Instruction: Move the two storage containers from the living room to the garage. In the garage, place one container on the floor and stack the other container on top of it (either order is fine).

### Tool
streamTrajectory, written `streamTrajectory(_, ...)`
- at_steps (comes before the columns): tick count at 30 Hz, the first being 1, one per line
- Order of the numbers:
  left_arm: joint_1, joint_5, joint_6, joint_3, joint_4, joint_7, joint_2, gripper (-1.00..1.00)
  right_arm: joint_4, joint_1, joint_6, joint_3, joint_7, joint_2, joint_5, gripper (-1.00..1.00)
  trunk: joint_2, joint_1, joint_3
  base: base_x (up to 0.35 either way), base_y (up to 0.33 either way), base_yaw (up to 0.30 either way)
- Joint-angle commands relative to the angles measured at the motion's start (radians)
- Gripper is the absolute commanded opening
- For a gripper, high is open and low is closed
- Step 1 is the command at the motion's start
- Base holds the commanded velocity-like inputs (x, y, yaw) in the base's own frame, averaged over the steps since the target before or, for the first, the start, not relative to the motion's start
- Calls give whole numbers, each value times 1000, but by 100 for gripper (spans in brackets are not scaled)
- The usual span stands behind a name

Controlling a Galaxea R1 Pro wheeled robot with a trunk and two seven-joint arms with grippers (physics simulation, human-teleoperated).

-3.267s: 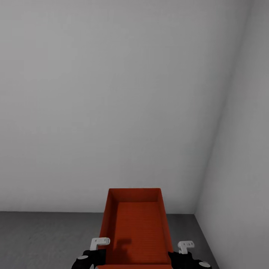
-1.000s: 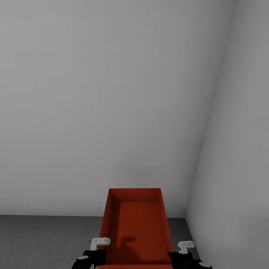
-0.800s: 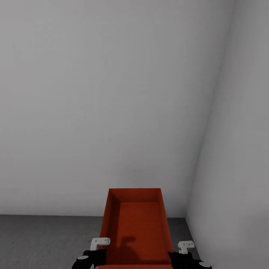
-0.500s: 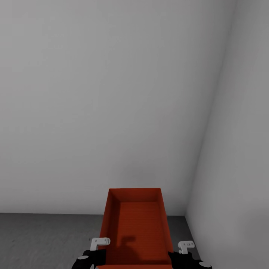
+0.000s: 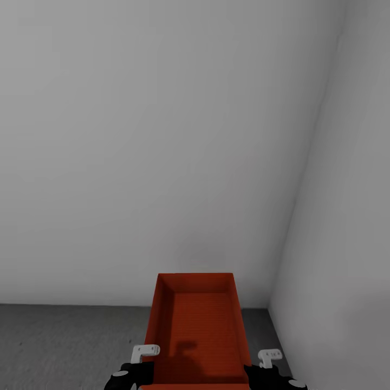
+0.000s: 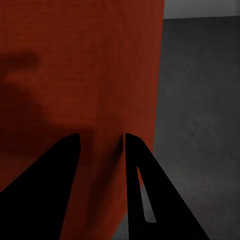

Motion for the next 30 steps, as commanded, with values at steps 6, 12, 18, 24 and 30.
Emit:
streamTrajectory(6, -1, -7, 7, 4, -38, 10, -20, -100, 1, 1, 0, 27, 7, 10, 8, -100, -43, 23, -30, 0, 0, 0)
streamTrajectory(12, -1, -7, 8, 4, -38, 10, -20, -100, 1, 1, 0, 27, 7, 10, 8, -100, -85, 46, -59, 0, 0, 0)
streamTrajectory(18, -1, -7, 8, 4, -38, 10, -20, -100, 1, 1, 0, 27, 7, 10, 8, -100, -127, 69, -87, 0, 0, 0)
streamTrajectory(24, -1, -7, 8, 4, -38, 10, -20, -100, 1, 1, 0, 26, 7, 10, 8, -100, -169, 92, -116, 0, 0, 0)
streamTrajectory(30, -1, -7, 8, 4, -38, 10, -20, -100, 1, 1, 0, 27, 8, 10, 8, -100, -211, 115, -144, 0, 0, 0)
